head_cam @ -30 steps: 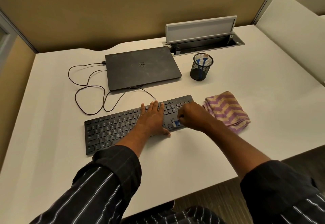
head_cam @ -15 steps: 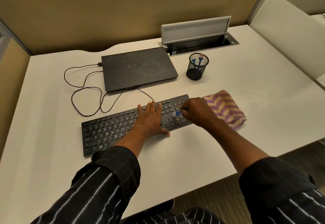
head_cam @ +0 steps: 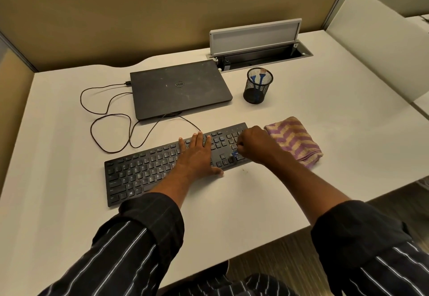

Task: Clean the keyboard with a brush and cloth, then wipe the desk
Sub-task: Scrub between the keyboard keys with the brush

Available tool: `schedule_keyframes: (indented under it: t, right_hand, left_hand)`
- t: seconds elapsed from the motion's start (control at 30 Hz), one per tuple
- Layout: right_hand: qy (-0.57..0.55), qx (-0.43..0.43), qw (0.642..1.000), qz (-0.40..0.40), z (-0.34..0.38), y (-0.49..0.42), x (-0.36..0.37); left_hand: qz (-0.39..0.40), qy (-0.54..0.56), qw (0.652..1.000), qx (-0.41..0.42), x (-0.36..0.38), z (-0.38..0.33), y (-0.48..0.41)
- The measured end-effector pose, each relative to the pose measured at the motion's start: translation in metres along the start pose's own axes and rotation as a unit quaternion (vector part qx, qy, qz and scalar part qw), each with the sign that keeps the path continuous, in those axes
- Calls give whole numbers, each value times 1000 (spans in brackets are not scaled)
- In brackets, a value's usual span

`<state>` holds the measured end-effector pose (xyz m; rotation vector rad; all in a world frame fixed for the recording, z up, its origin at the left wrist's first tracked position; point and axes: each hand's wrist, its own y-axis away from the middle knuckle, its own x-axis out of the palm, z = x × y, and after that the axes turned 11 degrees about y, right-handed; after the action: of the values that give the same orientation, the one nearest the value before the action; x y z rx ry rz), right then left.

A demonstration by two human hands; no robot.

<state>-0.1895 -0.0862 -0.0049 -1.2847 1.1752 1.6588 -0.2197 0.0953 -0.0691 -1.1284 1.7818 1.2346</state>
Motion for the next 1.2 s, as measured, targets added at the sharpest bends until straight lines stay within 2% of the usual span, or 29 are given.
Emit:
schedule_keyframes:
  t: [0.2,0.37,0.5,0.7,0.8,0.87,0.93,1.03,1.1,1.2]
  right_hand:
    - [20,-26,998,52,-2,10,6]
    - [-35,-44,998,-7,-2,11,4]
    - [-37,-100,994,-7,13,14,7]
    - [-6,-1,999,-41,-6,11,13]
    - [-26,-35,997,-58,-2,8,5]
    - [-10,-67,997,-32,0,7,7]
    - [16,-45,999,-16,-4,6,10]
    - [23,0,999,-39,-14,5,7]
    - [10,-22,998,-56,-14,4,3]
    - [22,-82,996,-24,-8,5,-2]
  left_hand:
    - [-3,4,1000,1,0,0,0]
    - [0,2,1000,-4,0,-2,-1]
    - [4,3,1000,-5,0,-3,0]
    - [0,6,1000,-5,-2,-2,1]
    - [0,7,1000,-6,-1,-2,-1]
    - [2,5,1000,-7,-1,-3,-1]
    - [1,4,1000,-7,-2,-3,-1]
    - [1,5,1000,-6,-2,-3,-2]
    - [1,3,1000,-6,-1,-2,-1]
    - [1,4,1000,-6,1,-4,-2]
